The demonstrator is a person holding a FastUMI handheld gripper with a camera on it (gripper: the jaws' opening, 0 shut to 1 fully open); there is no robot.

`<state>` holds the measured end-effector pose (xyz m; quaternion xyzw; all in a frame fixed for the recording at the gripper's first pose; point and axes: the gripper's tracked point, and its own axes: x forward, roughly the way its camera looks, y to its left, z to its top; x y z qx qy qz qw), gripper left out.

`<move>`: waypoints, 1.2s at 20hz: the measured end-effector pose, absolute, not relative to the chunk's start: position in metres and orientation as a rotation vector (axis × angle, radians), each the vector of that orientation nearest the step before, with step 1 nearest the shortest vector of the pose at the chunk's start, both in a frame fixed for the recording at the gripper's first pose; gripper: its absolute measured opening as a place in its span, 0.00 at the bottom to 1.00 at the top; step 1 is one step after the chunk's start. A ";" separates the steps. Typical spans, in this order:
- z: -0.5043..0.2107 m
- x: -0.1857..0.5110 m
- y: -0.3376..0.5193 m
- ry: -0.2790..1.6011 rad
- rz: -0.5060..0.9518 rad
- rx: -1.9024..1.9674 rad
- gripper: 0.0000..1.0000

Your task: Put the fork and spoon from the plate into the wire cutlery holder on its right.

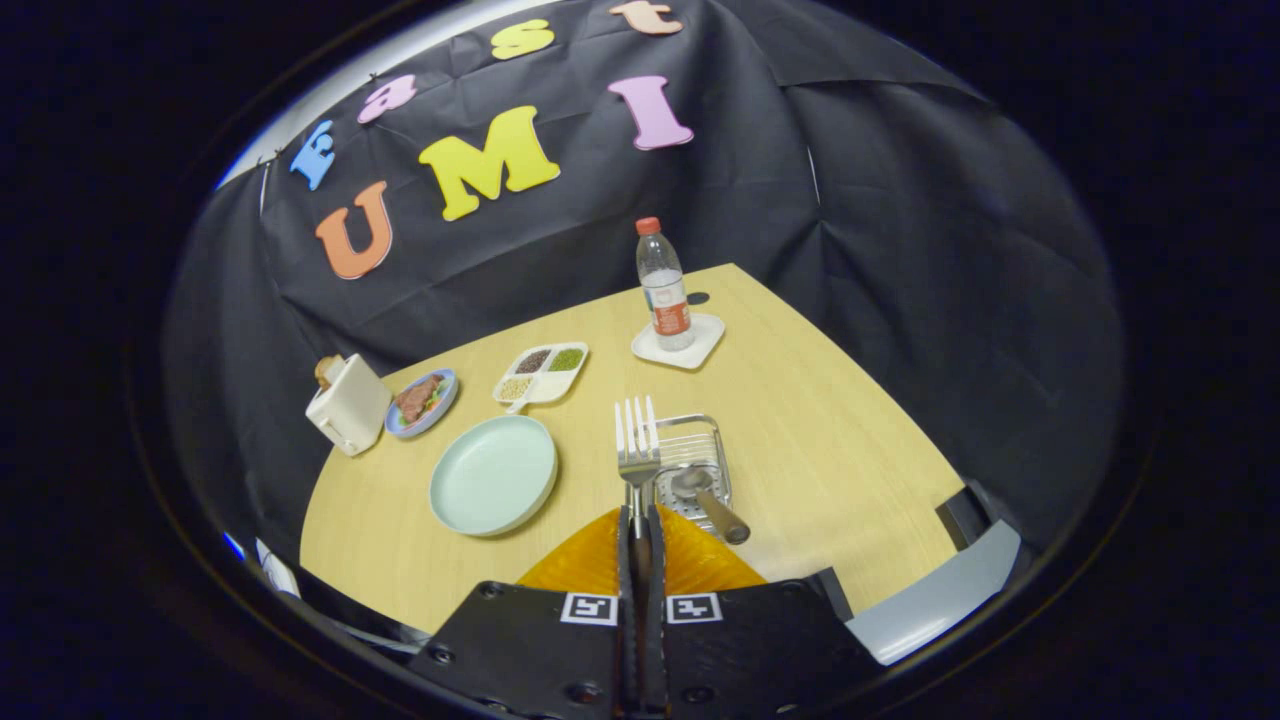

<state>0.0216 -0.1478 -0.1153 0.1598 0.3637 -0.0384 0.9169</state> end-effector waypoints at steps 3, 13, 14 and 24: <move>-0.130 0.023 -0.148 0.779 -0.085 0.329 0.03; -0.133 0.043 -0.151 0.748 -0.123 0.317 0.03; -0.127 0.043 -0.153 0.733 -0.132 0.308 0.11; -0.085 0.039 -0.149 0.582 -0.144 0.249 0.42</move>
